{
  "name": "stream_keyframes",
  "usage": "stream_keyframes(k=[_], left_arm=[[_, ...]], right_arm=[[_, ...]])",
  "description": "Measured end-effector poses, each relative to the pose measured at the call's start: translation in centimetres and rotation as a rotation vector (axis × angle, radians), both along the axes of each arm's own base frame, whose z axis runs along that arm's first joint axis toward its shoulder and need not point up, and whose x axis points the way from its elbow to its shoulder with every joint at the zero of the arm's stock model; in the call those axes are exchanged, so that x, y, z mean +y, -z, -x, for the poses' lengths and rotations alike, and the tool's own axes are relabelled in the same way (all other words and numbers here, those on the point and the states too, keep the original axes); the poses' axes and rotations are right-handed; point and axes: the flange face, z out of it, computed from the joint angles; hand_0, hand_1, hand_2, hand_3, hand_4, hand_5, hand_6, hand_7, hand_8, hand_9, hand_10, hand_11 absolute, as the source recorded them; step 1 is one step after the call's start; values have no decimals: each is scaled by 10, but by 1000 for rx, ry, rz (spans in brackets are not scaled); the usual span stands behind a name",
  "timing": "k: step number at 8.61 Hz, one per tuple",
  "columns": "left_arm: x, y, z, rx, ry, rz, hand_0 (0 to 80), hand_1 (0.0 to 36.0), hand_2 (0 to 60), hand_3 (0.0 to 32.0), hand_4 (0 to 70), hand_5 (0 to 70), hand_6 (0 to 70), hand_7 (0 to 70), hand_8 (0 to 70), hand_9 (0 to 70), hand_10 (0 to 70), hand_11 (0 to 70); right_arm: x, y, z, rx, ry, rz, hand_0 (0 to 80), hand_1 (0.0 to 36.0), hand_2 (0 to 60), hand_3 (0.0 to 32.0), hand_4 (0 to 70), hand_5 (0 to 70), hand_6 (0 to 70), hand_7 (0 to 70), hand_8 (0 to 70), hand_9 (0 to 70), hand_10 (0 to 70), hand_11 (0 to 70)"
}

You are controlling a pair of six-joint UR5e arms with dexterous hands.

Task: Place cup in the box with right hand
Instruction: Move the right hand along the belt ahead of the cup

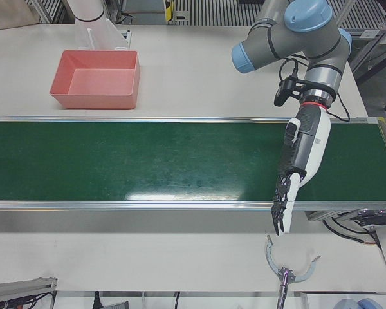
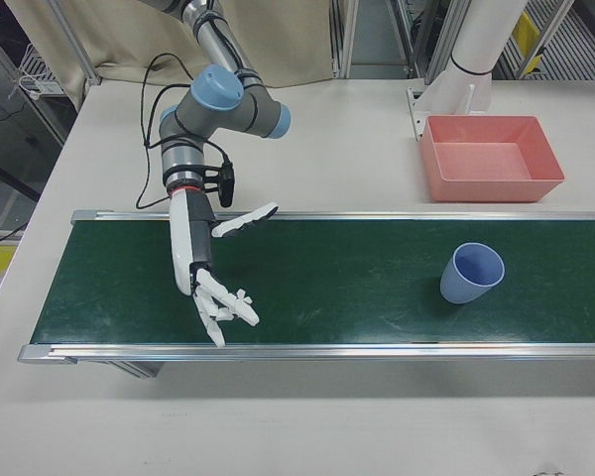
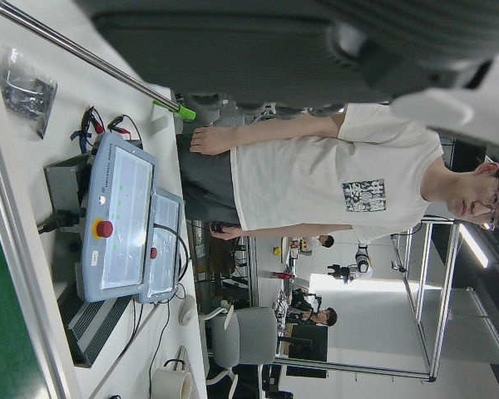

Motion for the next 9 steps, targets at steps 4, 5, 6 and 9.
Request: stream_keyframes(k=[4,5,6,9], left_arm=[[0,0,0,0,-1,0,0,0,0,0,0,0,0,0,0,0,0,0],[0,0,0,0,-1,0,0,0,0,0,0,0,0,0,0,0,0,0],[0,0,0,0,-1,0,0,0,0,0,0,0,0,0,0,0,0,0],[0,0,0,0,0,0,0,0,0,0,0,0,0,0,0,0,0,0]], right_arm=[[-22,-3,34,-6,39,-47,459,0,0,0,129,47,241,700,277,524,55,87],[-23,3,36,-4,42,-58,463,0,0,0,159,44,242,700,268,513,38,61],[-22,15,38,4,43,-82,464,0,0,0,207,42,253,700,272,515,38,60],[-21,47,70,42,75,-119,464,0,0,0,191,42,250,700,270,514,38,60]])
